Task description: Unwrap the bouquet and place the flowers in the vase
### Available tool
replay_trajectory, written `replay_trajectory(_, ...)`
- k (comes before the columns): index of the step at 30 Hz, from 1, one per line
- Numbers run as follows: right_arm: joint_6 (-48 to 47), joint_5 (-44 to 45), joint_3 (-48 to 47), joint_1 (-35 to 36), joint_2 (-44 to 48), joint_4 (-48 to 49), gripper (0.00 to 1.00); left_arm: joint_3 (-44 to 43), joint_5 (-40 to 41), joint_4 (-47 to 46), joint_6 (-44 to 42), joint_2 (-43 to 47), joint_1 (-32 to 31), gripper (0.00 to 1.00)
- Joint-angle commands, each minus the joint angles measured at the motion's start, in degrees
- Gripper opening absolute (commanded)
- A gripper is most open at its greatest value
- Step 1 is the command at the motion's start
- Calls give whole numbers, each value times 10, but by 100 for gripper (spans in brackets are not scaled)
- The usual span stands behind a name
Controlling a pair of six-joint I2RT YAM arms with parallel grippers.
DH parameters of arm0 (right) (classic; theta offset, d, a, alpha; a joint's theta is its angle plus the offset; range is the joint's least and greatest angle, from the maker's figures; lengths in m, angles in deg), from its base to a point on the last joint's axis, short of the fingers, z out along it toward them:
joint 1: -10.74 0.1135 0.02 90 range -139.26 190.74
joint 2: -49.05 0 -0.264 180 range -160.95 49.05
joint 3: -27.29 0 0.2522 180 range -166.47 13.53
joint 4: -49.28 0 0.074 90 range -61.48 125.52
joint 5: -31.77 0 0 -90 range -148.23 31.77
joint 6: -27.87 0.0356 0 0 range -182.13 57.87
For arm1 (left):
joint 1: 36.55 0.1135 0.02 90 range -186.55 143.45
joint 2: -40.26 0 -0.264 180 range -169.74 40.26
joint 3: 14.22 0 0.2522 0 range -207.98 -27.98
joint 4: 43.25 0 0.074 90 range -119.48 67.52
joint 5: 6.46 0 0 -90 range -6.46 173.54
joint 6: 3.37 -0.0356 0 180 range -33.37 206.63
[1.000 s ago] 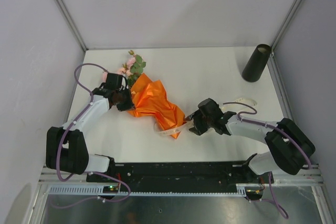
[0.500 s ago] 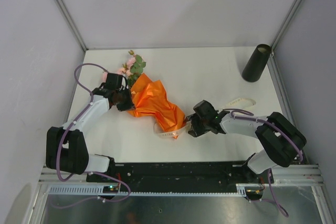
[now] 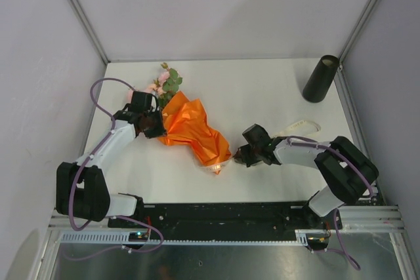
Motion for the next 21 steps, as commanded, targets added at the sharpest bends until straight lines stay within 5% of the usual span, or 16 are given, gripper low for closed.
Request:
replay_trajectory(1,-16,58,-3,-20,26,-62,0,-2,61,5,-22,24,4,0)
replay_trajectory(9,-117,114,-2,-106,105,-88,0,-7,90,16,-31,12,6,0)
replay_trajectory(13,-284,126,-2,-182,179,7,0,-10,114,23,-39,15,6,0)
replay_trajectory(21,-574,7,-58,-279,256,227,0,-22,124,27,-38,14,6,0)
